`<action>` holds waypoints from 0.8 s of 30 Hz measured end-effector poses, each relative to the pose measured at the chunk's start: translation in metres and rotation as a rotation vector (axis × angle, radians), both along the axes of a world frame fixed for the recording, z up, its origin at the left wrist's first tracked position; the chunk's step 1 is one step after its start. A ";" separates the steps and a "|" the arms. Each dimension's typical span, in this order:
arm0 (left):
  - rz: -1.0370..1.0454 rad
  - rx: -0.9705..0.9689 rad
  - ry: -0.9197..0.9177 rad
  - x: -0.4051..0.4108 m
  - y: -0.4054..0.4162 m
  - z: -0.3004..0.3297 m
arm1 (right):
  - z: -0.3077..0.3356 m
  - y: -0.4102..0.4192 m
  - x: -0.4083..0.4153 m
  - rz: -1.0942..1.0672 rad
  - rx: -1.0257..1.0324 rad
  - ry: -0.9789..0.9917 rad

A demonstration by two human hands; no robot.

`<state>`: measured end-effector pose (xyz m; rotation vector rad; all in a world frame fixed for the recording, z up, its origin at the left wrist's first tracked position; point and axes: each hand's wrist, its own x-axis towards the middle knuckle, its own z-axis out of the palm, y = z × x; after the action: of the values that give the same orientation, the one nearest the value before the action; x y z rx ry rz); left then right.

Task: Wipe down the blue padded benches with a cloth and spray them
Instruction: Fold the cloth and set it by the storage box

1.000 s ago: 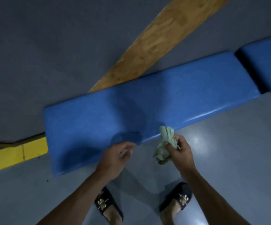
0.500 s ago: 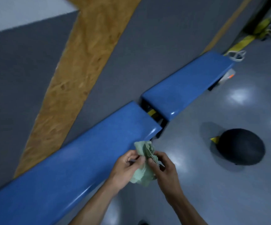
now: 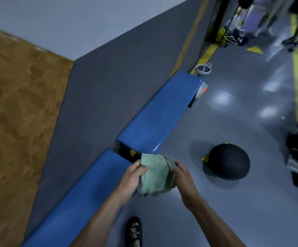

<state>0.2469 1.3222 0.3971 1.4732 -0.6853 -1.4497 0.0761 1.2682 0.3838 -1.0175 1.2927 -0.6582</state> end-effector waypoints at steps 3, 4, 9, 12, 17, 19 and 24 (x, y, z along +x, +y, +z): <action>-0.083 -0.002 0.024 0.013 -0.054 0.009 | 0.009 -0.042 0.011 -0.034 0.130 -0.081; -0.107 -0.008 0.038 0.017 -0.073 0.013 | 0.014 -0.055 0.012 -0.035 0.162 -0.135; -0.246 -0.078 0.061 0.018 -0.185 0.028 | 0.032 -0.139 -0.002 -0.039 0.138 -0.234; -0.284 -0.086 -0.010 0.001 -0.254 0.033 | 0.033 -0.198 -0.024 -0.141 0.129 -0.220; -0.309 -0.117 -0.193 -0.035 -0.378 0.022 | 0.032 -0.312 -0.069 -0.227 0.102 -0.234; -0.278 -0.132 -0.242 -0.055 -0.428 0.019 | 0.032 -0.363 -0.088 -0.201 0.089 -0.224; -0.161 -0.147 -0.284 -0.098 -0.540 0.019 | 0.033 -0.491 -0.128 -0.163 0.102 -0.170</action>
<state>0.1486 0.7817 0.4166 1.5515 -1.0835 -1.2888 -0.0515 0.7776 0.4169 -0.7616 1.2546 -0.7774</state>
